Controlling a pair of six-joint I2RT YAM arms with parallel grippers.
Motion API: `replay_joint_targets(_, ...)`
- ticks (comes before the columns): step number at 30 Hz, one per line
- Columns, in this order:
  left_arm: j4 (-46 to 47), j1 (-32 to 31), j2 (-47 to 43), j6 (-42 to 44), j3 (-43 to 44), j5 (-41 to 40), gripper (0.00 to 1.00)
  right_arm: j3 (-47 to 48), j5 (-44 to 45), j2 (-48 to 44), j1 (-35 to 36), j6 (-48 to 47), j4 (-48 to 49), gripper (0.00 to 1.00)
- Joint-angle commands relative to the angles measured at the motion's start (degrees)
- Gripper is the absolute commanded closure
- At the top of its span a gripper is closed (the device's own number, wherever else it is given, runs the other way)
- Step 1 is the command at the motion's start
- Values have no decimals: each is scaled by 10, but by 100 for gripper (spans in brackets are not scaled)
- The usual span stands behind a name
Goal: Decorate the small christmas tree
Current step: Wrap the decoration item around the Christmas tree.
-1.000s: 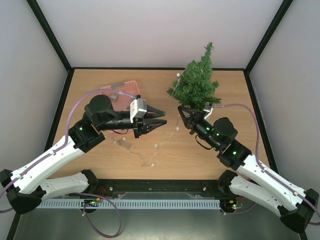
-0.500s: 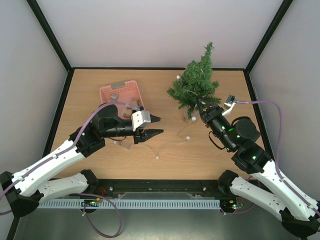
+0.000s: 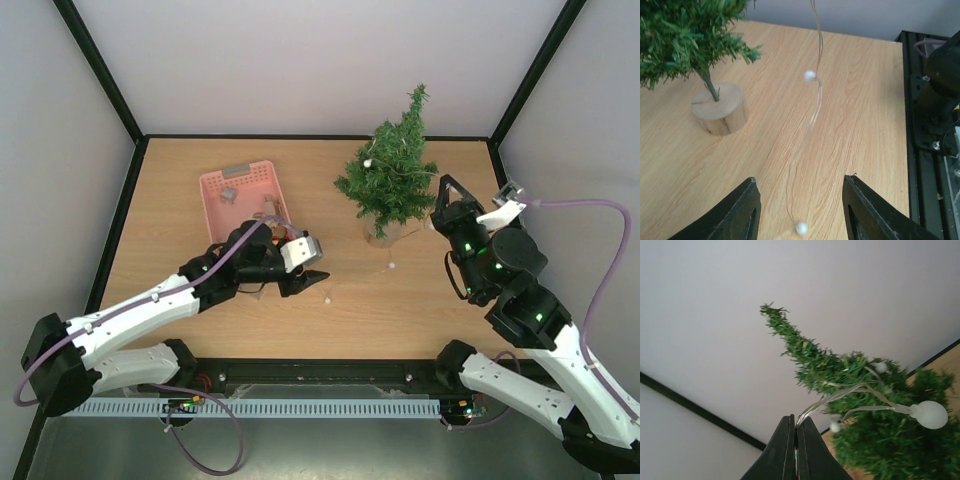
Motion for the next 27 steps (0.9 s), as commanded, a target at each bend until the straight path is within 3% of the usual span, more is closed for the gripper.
replay_joint_targets(1, 65, -3, 16, -17, -24, -10, 53, 20, 87, 33, 2, -68, -30, 98)
replay_joint_targets(6, 99, -3, 36, -23, -65, -21, 53, 22, 135, 63, 0, -116, -17, 98)
replay_joint_targets(13, 65, -2, 72, -8, -56, -108, 54, 33, 139, 90, -24, -187, 29, 98)
replay_joint_targets(27, -68, 8, 174, 164, 8, -100, 54, 44, -63, 138, -195, -154, 23, 98)
